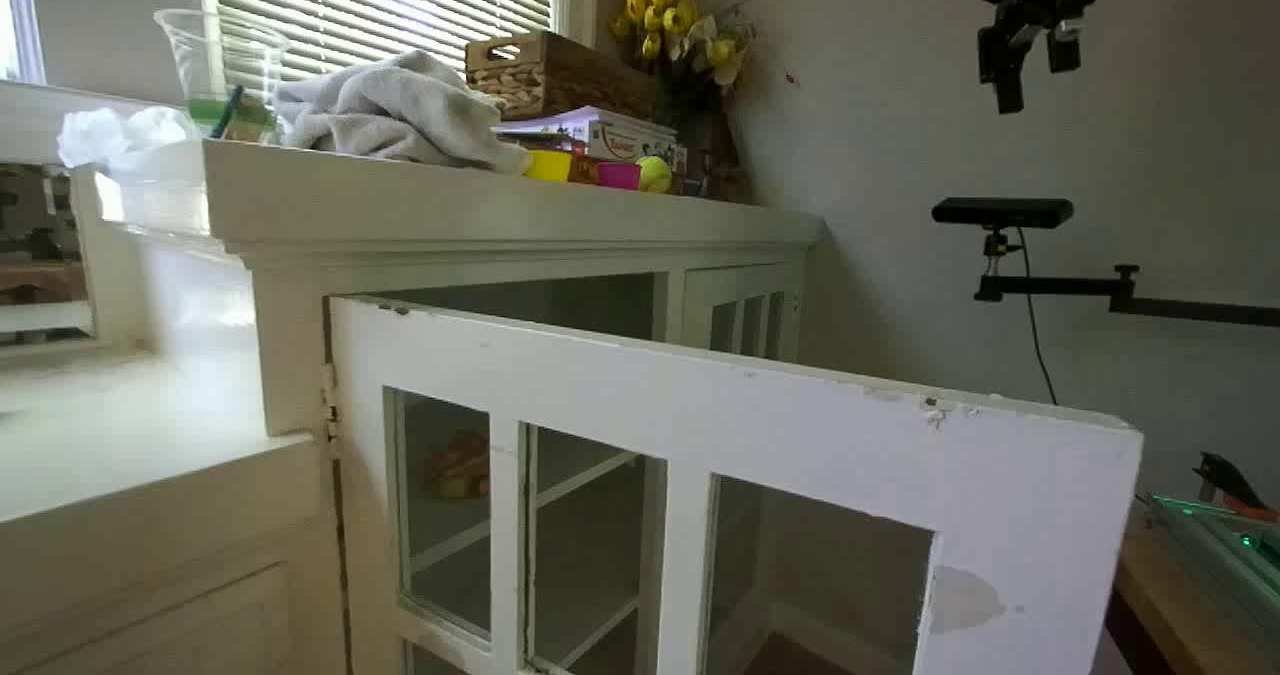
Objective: Put the pink bowl inside the yellow bowl
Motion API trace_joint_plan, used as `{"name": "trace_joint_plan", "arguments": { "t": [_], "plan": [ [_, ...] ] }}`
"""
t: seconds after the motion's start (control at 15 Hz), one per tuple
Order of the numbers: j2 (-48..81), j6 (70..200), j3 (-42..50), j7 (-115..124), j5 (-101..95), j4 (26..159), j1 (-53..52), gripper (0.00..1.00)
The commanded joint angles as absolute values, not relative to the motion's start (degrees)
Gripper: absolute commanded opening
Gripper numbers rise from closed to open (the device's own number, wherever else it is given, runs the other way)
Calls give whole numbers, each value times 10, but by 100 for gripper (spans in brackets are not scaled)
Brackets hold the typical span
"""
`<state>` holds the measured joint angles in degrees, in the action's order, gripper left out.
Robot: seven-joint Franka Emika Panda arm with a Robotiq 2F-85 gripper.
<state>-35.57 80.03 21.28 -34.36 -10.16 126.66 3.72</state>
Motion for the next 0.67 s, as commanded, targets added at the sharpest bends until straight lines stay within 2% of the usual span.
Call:
{"name": "trace_joint_plan", "arguments": {
  "t": [0.0,0.27,0.6],
  "plan": [
    [-354,800,208,-347,-99,1265,43,100],
    [-354,800,208,-347,-99,1265,43,100],
    [-318,873,196,-329,-92,1276,34,100]
  ]
}}
